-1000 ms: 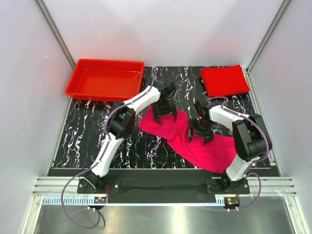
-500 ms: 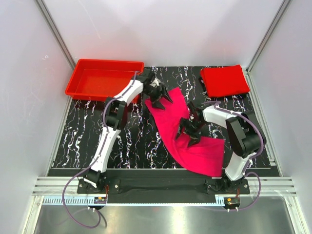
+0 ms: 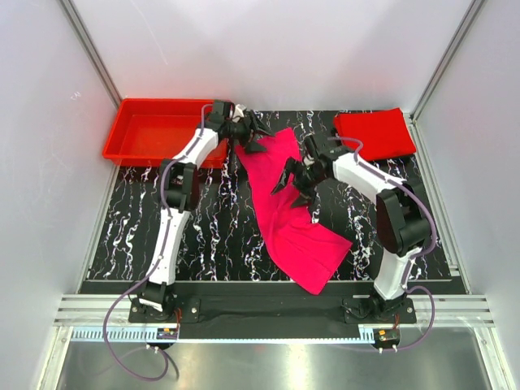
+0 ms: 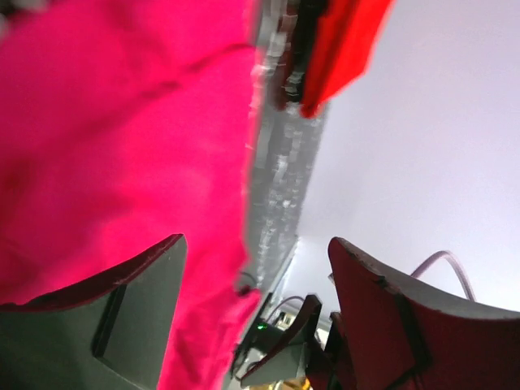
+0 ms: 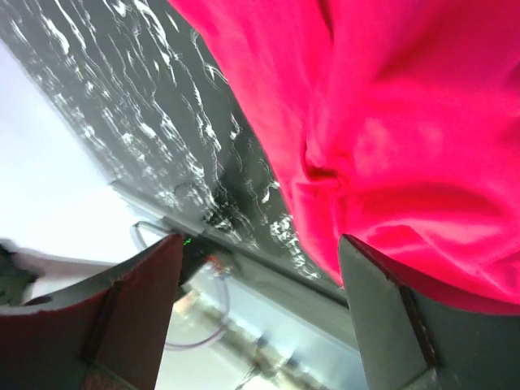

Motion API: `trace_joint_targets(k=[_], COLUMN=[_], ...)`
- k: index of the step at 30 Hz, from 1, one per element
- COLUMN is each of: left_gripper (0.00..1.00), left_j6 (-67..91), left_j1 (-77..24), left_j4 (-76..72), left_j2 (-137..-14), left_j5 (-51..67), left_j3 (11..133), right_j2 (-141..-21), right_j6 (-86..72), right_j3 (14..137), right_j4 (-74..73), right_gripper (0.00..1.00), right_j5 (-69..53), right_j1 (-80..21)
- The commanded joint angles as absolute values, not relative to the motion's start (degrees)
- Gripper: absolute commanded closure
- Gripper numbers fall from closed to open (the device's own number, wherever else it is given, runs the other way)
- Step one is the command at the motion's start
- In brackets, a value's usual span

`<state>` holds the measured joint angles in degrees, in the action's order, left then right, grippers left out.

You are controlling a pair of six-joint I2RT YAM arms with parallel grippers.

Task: Fold and stack the t-shirts
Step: Fold the tshirt

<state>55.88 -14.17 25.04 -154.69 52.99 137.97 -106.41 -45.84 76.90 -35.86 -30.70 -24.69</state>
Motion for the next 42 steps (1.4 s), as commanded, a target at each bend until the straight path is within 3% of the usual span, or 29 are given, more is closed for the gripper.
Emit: trace_joint_targets(k=[1,8,13,23,31,37,42], left_gripper=[0.23,0.22,0.22,0.21,0.21,0.23,0.23], left_j6=[60.4,60.1,52.2,32.6,32.6,28.7,28.3], left_j1=[-15.7,-18.5,-18.1,-18.5,-18.5,-18.5,-18.6], left_j4=[16.1,16.7,25.4,45.5,47.8,53.5,54.9], left_j2=[-137.5,-121.0,-109.3,-77.5,-65.6,-63.3,-62.8], left_j5=[54.7,53.6,48.2,26.1,25.4,23.2,22.5], left_j3=[135.4,128.1,124.7,97.6,79.0,78.5,75.6], right_j2=[-103.3,-108.6,-121.0,-139.2,-148.2,-159.3,-162.6], right_j6=[-32.3,-19.3,-10.6,-4.4,-8.0,-14.2,-20.3], right_j3=[84.1,96.5,111.6,134.1,139.3,149.1,154.0], right_j4=[-48.8,-54.1,-53.6,-56.2,-52.9,-54.1,-48.9], right_gripper=[0.15,0.15,0.16,0.16,0.16,0.16,0.16], right_j5=[-17.8,-3.3,-6.2,-5.6,1.8,12.9,11.5], right_j1=[-25.2,-24.3,-24.3,-26.4,-30.7,-30.1,-25.5])
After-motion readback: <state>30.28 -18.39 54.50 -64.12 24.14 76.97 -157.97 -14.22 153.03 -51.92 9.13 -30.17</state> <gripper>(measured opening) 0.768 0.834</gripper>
